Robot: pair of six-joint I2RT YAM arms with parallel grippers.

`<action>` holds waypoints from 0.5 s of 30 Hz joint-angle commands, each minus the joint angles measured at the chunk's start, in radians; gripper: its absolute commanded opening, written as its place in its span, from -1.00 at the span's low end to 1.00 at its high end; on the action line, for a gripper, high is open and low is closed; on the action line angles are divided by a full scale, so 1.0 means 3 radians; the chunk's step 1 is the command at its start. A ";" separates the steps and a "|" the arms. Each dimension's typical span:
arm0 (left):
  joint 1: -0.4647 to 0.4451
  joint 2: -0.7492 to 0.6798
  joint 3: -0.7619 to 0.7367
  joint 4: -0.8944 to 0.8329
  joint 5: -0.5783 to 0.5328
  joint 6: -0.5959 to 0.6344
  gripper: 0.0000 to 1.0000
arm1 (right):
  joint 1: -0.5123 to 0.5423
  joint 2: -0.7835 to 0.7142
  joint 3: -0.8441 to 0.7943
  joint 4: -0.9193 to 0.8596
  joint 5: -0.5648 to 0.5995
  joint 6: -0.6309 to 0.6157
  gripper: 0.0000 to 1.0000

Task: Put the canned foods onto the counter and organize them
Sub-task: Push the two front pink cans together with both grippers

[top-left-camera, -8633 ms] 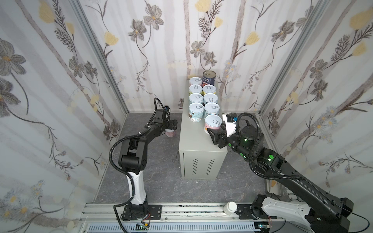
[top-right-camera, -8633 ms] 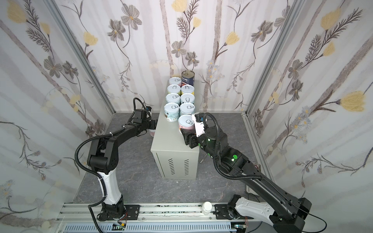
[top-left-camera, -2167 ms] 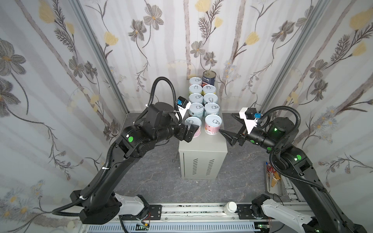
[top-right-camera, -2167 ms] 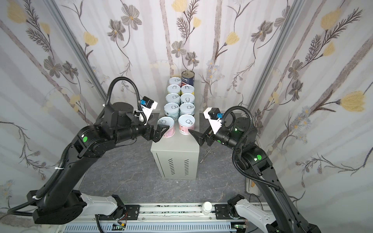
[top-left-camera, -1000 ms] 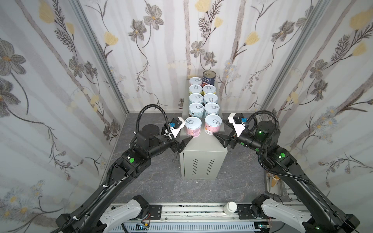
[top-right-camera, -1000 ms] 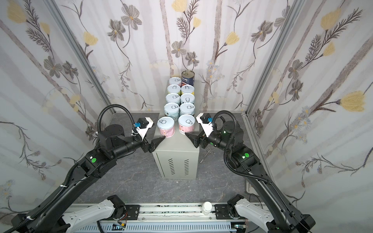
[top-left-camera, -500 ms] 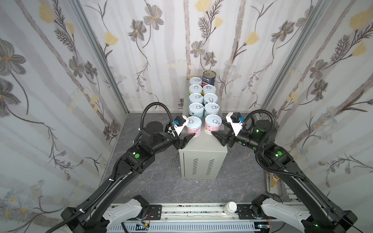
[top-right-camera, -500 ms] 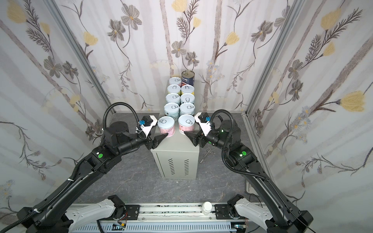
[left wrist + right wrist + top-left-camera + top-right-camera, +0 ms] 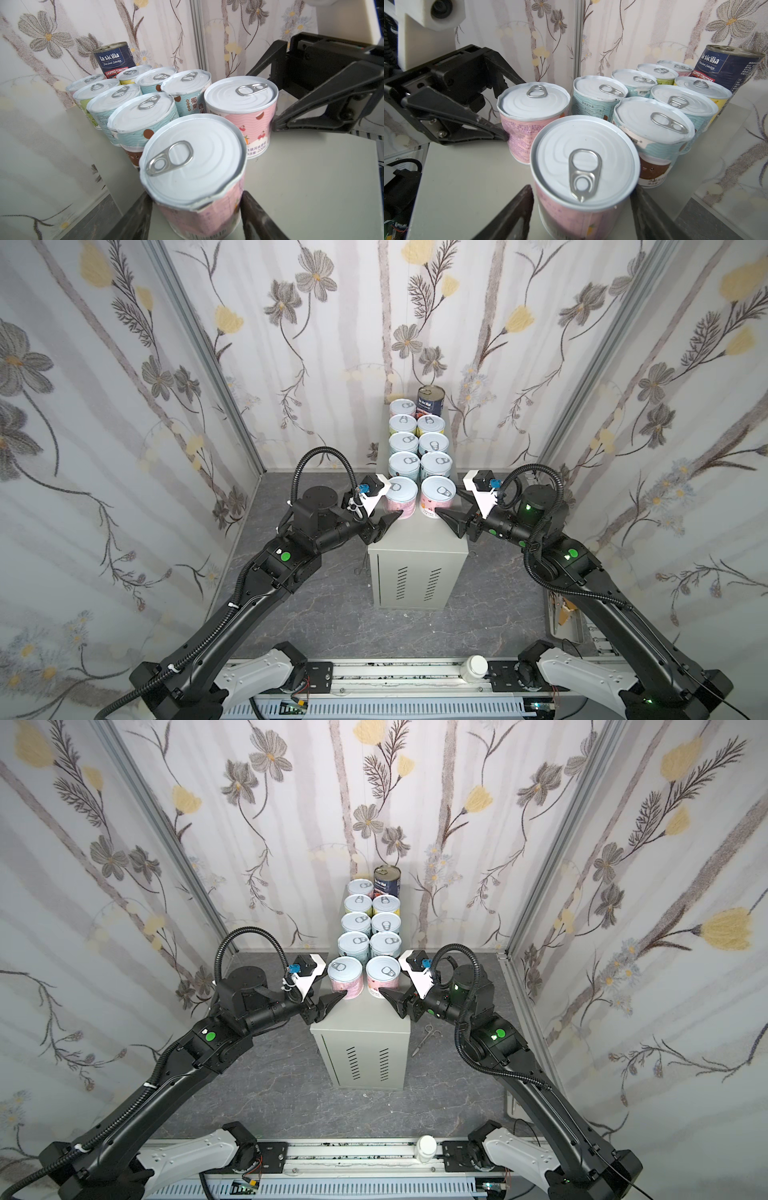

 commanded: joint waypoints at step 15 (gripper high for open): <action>-0.0002 0.0080 0.0067 0.0158 0.0147 0.0002 0.23 | 0.0000 0.0000 -0.0029 0.0104 0.0010 -0.0061 0.46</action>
